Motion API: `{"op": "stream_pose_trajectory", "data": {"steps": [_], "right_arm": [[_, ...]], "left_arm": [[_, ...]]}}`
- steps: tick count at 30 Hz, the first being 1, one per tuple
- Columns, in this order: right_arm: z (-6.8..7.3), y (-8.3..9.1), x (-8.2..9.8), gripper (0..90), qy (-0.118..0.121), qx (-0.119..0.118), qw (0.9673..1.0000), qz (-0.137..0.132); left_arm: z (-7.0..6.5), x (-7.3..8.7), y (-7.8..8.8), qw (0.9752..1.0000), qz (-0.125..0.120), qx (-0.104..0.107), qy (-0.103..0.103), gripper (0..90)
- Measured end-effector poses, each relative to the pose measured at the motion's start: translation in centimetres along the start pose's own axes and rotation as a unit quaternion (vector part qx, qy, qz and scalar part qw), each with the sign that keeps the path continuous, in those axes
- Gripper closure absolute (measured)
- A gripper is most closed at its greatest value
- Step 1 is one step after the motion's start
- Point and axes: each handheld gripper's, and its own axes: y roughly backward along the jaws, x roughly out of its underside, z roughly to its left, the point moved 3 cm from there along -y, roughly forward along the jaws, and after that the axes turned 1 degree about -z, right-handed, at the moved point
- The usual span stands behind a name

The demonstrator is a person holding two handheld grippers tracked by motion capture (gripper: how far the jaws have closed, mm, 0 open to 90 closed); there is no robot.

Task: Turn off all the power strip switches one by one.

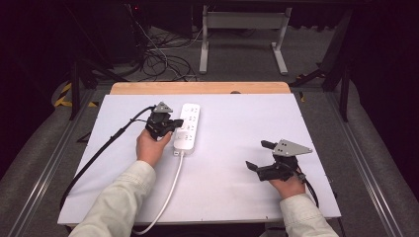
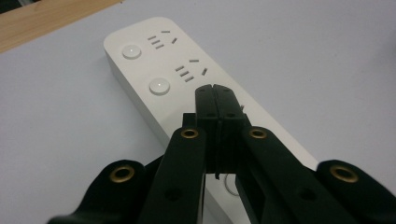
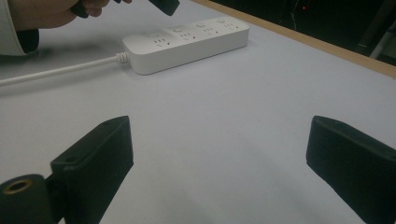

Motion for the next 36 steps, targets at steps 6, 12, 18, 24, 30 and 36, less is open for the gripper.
{"op": "stream_pose_trajectory", "data": {"steps": [6, 12, 18, 24, 30, 36], "right_arm": [[0.0, 0.0, 0.0, 8.1, 0.000, -0.001, 1.0000, 0.001], [0.0, 0.0, 0.1, 8.1, -0.002, -0.001, 1.0000, 0.000], [0.0, 0.0, 0.0, 8.1, 0.000, 0.000, 1.0000, 0.000], [0.1, 0.0, 0.0, 8.1, 0.000, -0.001, 1.0000, 0.000], [0.1, -0.1, 0.1, 8.1, 0.000, -0.001, 1.0000, 0.002], [0.1, -0.1, 0.1, 8.1, 0.000, -0.002, 1.0000, 0.001]], "left_arm": [[0.3, 0.5, -1.4, 0.9998, 0.011, -0.013, 0.011, 90.0], [0.4, 0.8, -1.8, 0.9996, 0.018, -0.021, 0.004, 90.0], [0.3, 0.9, -2.0, 0.9993, 0.011, -0.036, -0.010, 90.0], [0.2, 1.0, -2.2, 0.9990, 0.011, -0.042, -0.009, 90.0], [-0.2, 0.9, -2.0, 0.9986, 0.030, -0.044, -0.003, 90.0], [-0.4, 1.0, -2.0, 0.9975, 0.026, -0.064, -0.015, 90.0]]}}
